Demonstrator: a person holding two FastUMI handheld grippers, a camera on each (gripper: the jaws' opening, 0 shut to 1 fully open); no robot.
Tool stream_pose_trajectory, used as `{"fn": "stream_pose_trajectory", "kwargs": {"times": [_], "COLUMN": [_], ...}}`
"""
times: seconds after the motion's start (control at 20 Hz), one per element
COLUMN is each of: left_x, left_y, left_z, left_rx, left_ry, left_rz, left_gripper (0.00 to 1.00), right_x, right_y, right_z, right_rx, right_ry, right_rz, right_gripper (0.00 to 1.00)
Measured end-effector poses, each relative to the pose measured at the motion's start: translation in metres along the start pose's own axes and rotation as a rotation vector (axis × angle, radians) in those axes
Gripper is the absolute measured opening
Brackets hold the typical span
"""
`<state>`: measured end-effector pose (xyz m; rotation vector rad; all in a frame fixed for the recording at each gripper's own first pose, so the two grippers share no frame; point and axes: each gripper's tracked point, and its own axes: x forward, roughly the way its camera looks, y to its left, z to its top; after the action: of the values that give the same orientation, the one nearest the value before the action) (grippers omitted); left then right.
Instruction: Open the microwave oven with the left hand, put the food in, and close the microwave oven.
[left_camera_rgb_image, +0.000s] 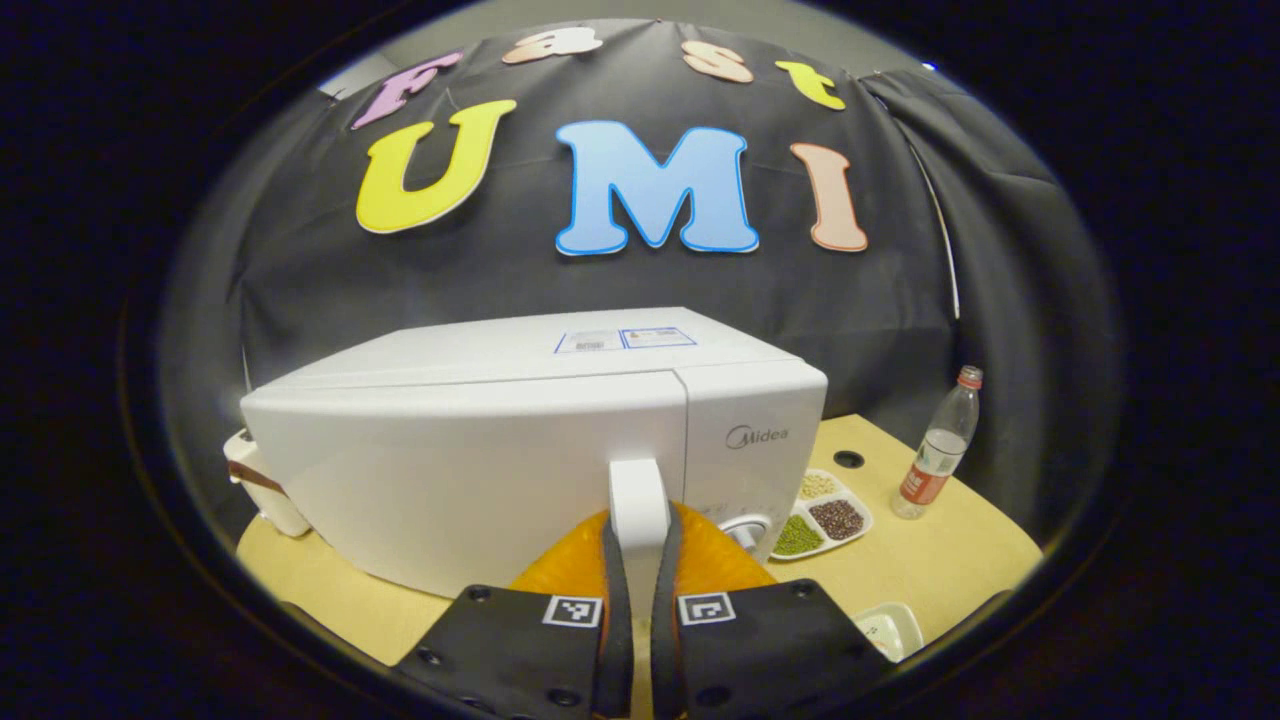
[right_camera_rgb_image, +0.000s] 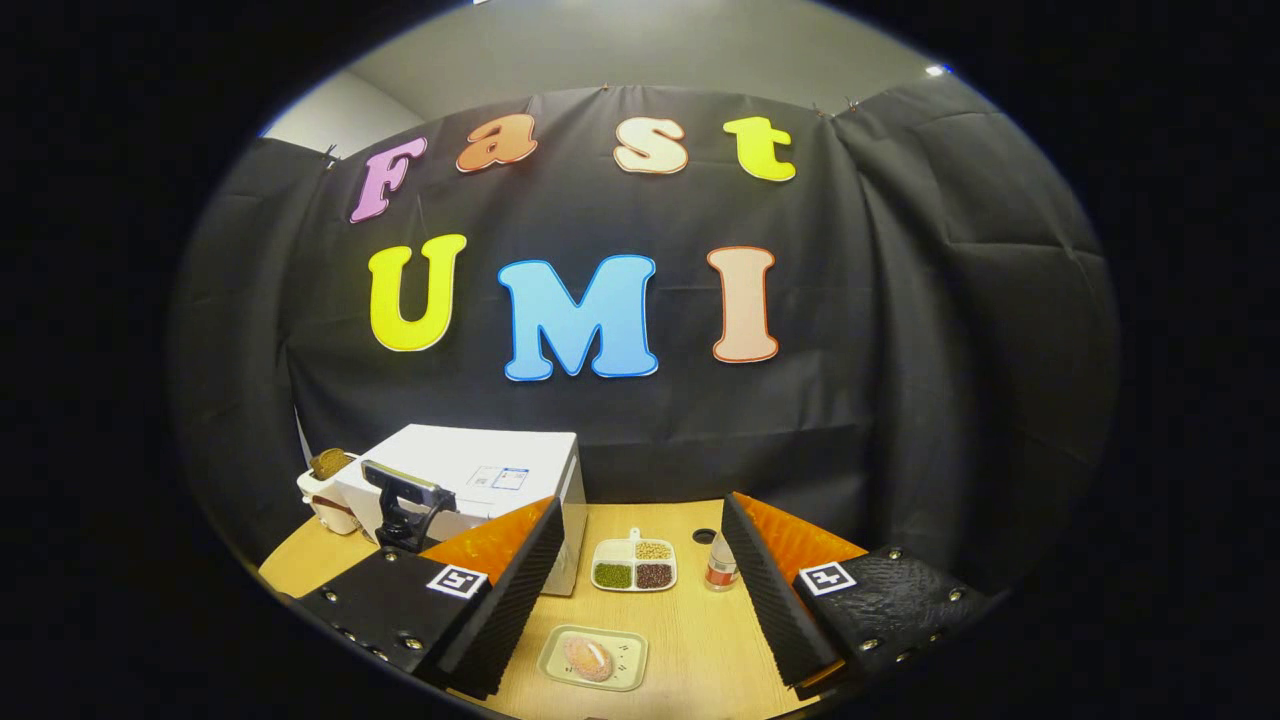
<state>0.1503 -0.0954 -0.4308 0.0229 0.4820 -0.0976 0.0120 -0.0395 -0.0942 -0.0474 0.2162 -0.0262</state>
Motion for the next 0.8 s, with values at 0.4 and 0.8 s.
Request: {"fn": "stream_pose_trajectory", "kwargs": {"times": [0.4, 0.8], "left_x": [-0.048, -0.118], "left_y": [-0.001, 0.015], "left_z": [-0.012, -0.040], "left_rx": [0.040, 0.077], "left_ry": [0.031, 0.093], "left_rz": [-0.105, -0.301], "left_gripper": [0.08, 0.08], "right_x": [0.001, -0.006], "right_y": [0.006, 0.041], "right_z": [-0.003, -0.005], "right_rx": [0.037, 0.065], "right_ry": [-0.012, -0.020], "right_rz": [0.016, 0.068], "right_gripper": [0.97, 0.99]}}
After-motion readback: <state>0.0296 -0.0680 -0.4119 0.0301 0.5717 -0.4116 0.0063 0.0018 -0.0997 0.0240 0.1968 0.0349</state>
